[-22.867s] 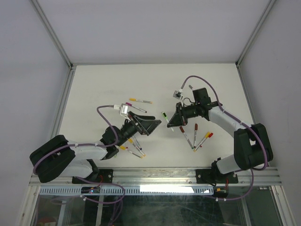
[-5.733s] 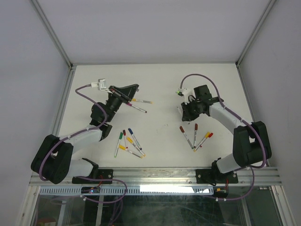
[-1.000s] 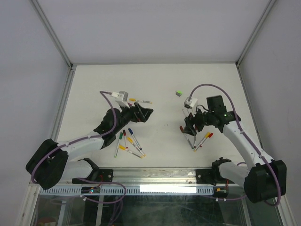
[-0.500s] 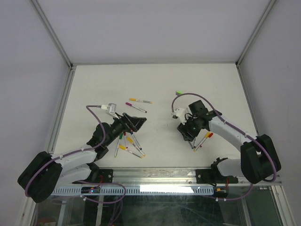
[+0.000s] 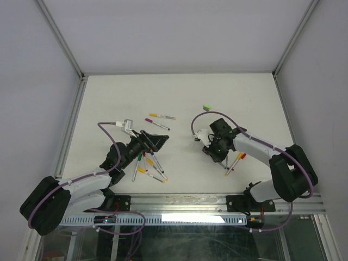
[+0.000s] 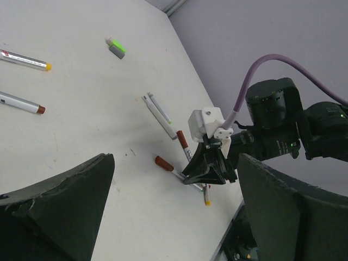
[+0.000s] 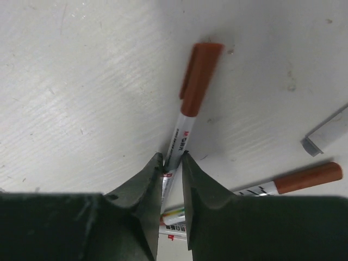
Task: Open the pen caps
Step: Pick up the pen from the center of the board.
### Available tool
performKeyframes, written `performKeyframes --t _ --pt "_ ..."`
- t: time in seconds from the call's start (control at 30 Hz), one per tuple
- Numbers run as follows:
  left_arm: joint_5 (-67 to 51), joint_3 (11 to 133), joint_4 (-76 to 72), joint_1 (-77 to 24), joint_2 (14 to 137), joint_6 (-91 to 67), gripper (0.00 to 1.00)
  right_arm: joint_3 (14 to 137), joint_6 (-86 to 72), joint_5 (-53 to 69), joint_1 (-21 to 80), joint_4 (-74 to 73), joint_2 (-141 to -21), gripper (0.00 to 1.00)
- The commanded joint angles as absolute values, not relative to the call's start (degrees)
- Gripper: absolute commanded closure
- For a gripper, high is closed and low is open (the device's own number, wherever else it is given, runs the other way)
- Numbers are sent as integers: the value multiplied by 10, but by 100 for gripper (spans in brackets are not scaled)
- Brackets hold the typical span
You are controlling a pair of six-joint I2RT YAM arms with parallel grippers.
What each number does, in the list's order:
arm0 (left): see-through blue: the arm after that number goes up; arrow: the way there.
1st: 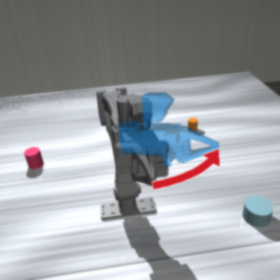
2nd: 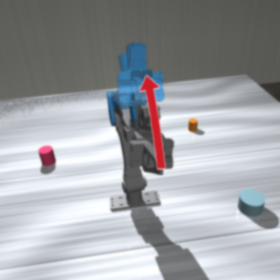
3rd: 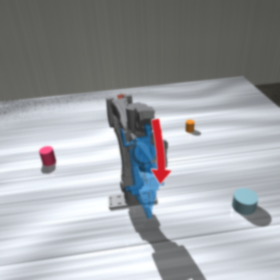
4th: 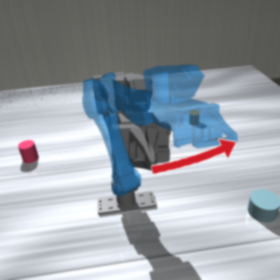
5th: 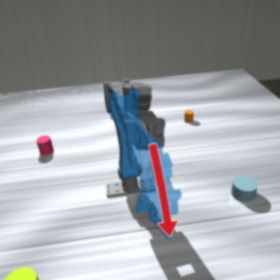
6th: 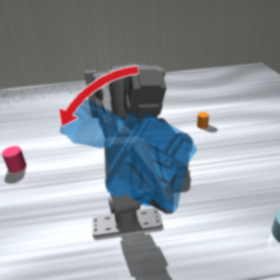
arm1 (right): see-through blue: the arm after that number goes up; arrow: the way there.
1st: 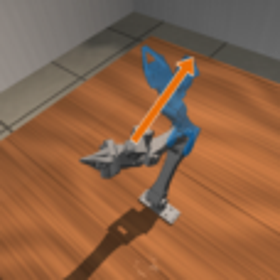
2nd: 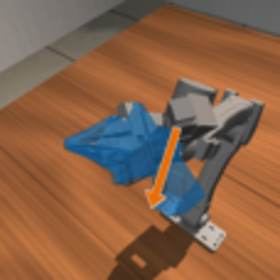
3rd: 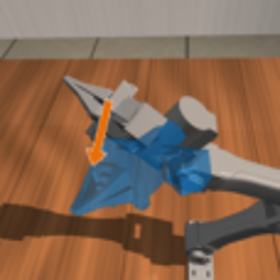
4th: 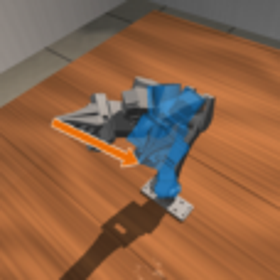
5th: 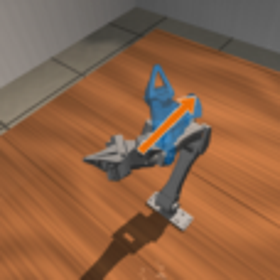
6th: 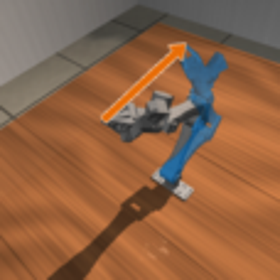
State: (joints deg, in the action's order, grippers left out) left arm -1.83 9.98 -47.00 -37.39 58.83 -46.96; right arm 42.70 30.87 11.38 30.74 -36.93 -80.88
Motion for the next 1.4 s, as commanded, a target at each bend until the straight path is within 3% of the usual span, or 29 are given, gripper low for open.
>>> performKeyframes --t 0.0,0.2,0.3,0.4,0.6,0.8,1.13,1.37 --pt "-18 92 -514 -371 581 -471 1 437 301 115 326 -367 -824 82" --pt "-21 91 -518 -371 584 -473 1 457 297 120 363 -358 -827 95" --pt "-22 90 -517 -371 579 -474 1 463 300 124 383 -351 -826 95" --pt "-21 88 -513 -371 573 -474 1 466 302 124 398 -348 -825 90" --pt "-20 79 -520 -370 572 -476 1 458 307 103 398 -351 -819 69" --pt "-22 72 -540 -371 585 -483 1 452 313 75 398 -349 -830 67" --pt "-60 89 -547 -371 635 -494 1 464 293 81 384 -352 -826 99" --pt "-71 102 -642 -397 735 -542 3 482 271 199 315 -358 -772 100"
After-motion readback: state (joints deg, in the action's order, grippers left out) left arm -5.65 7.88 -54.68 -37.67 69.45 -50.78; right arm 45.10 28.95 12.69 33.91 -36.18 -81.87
